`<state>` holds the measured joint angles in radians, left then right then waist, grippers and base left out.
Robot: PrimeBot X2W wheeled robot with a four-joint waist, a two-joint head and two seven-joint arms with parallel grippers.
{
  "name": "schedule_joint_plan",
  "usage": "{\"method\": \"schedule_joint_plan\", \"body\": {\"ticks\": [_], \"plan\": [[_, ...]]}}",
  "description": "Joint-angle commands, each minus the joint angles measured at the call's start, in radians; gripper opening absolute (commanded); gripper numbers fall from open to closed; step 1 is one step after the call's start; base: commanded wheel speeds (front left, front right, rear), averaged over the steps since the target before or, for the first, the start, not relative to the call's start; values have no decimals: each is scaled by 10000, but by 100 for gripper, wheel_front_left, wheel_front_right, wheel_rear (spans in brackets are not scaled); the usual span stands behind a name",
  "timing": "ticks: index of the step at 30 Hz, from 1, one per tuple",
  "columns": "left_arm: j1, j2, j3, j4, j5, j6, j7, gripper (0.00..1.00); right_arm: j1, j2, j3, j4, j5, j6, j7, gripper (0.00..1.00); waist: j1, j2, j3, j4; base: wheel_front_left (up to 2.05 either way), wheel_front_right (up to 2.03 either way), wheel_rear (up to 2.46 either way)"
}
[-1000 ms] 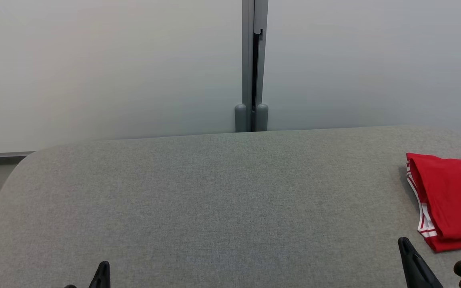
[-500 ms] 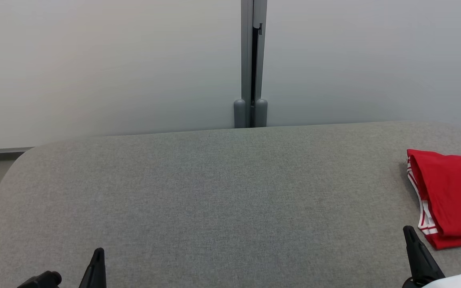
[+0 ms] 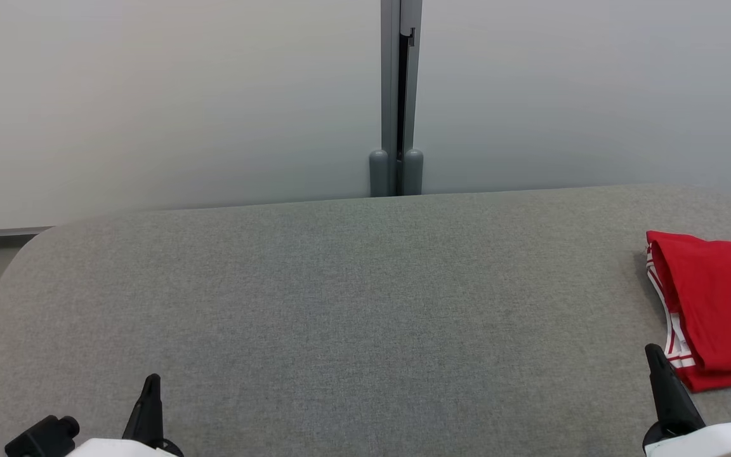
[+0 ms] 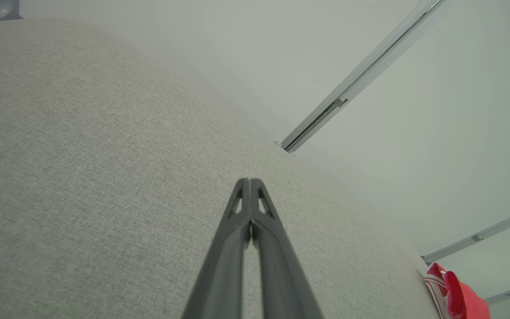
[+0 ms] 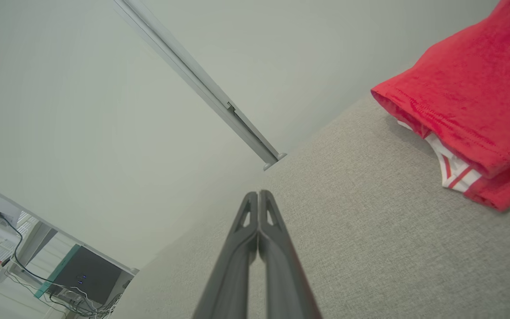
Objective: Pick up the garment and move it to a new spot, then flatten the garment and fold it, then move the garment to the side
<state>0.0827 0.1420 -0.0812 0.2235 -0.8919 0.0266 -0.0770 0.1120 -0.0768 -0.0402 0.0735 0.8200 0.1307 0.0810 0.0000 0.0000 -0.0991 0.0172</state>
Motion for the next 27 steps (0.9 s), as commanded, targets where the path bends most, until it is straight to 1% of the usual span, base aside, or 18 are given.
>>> {"method": "schedule_joint_plan", "body": {"ticks": [1, 27], "plan": [[-355, 41, 113, -111, -205, -72, 46, 0, -281, -34, -53, -77, 214, 1, 38, 0, 0, 0, 6, -2, 0, 0, 0], [-999, -331, 849, 11, -2910, -671, 773, 0, -1071, 78, -332, 612, 3203, 2, 158, 0, 0, 0, 313, -53, 0, 0, 0]]}}
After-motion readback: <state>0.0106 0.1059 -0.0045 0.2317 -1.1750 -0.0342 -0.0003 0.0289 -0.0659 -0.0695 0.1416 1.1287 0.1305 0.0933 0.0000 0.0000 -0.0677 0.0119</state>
